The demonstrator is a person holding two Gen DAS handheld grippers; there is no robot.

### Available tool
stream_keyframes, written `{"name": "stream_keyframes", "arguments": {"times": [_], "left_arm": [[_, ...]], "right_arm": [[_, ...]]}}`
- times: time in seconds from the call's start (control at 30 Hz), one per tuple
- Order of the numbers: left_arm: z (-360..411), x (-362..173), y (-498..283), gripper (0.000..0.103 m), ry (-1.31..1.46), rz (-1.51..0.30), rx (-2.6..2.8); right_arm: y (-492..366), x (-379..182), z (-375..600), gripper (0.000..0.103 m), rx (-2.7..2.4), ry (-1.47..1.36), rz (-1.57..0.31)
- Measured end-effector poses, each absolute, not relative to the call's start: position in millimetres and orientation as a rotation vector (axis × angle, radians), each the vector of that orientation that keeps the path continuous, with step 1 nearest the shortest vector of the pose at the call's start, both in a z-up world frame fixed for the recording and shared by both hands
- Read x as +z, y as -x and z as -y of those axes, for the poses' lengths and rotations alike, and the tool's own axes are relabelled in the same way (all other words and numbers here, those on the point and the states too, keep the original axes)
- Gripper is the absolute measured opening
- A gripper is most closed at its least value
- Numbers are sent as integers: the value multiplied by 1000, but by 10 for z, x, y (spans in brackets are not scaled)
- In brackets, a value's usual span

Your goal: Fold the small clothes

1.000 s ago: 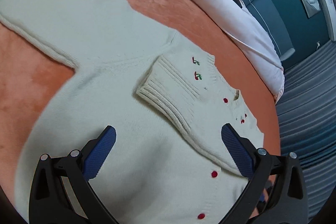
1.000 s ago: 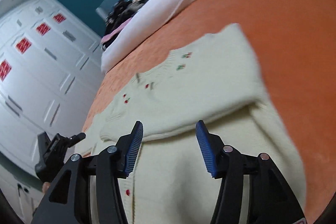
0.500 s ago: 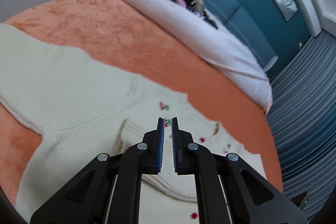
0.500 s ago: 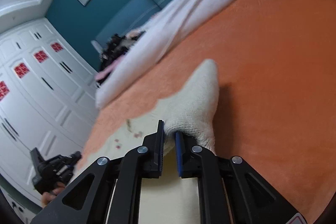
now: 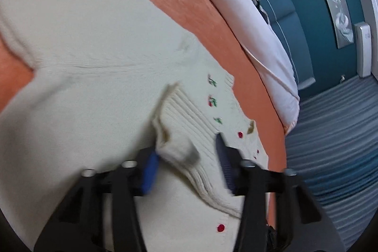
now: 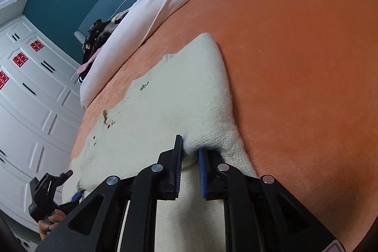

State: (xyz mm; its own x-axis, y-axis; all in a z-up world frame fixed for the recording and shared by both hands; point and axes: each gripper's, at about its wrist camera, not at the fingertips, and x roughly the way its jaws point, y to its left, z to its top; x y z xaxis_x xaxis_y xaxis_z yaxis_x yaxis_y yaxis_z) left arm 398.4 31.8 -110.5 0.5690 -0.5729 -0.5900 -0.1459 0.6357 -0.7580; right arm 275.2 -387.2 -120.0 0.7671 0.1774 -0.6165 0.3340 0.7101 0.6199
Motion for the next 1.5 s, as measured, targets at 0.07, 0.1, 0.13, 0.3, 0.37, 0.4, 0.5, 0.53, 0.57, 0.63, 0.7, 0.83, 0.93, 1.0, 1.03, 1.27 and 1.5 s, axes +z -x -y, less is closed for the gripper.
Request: {"name": "stream_keyframes", "arguments": {"times": [0.07, 0.1, 0.13, 0.3, 0.37, 0.4, 0.5, 0.53, 0.57, 0.63, 0.7, 0.83, 0.93, 1.0, 1.03, 1.27, 1.5], "left_arm": [[-253, -954, -4011, 10, 859, -910, -320], [-227, -799, -4014, 9, 833, -848, -351], [-218, -661, -3992, 9, 808, -793, -373], [-210, -939, -4118, 9, 714, -875, -300], [-279, -1237, -4066, 10, 717, -938, -267], [-304, -1254, -4015, 10, 728, -911, -281], [-294, -1252, -3980, 10, 738, -892, -277], [-281, -1253, -3986, 10, 731, -889, -276], [-262, -1252, -3987, 11, 724, -887, -275], [-244, -1246, -4005, 11, 716, -884, -276], [-250, -1275, -4030, 11, 703, -877, -280], [-263, -1321, -3952, 11, 673, -852, -278], [-281, -1337, -3920, 12, 683, -837, -282], [-277, -1334, -3916, 12, 683, -834, -279], [-287, -1327, -3911, 12, 688, -836, -278], [-1429, -933, -3447, 65, 929, -693, -86], [-3578, -1014, -3282, 70, 1089, -600, 415]], "right_arm": [[-2713, -1000, 3848, 12, -70, -796, -622], [-2692, -905, 3836, 11, -57, -799, -578], [-2672, -834, 3830, 11, -50, -796, -541], [-2867, -1373, 3869, 7, -119, -793, -752], [-2798, -1164, 3884, 7, -120, -777, -708], [-2749, -1055, 3867, 8, -111, -766, -679], [-2604, -842, 3754, 8, -131, -713, -627], [-2568, -794, 3718, 8, -144, -706, -612], [-2535, -741, 3675, 8, -166, -690, -606], [-2492, -683, 3609, 10, -201, -667, -604], [-2461, -680, 3614, 14, -260, -627, -636], [-2477, -626, 3680, 16, -299, -617, -629], [-2555, -452, 3634, 16, -218, -580, -575], [-2814, -705, 3639, 13, -221, -522, -700], [-2994, -966, 3633, 13, -235, -502, -829], [-2509, -556, 3343, 19, -176, -403, -746], [-1808, -595, 2830, 34, -78, -342, -845]]}}
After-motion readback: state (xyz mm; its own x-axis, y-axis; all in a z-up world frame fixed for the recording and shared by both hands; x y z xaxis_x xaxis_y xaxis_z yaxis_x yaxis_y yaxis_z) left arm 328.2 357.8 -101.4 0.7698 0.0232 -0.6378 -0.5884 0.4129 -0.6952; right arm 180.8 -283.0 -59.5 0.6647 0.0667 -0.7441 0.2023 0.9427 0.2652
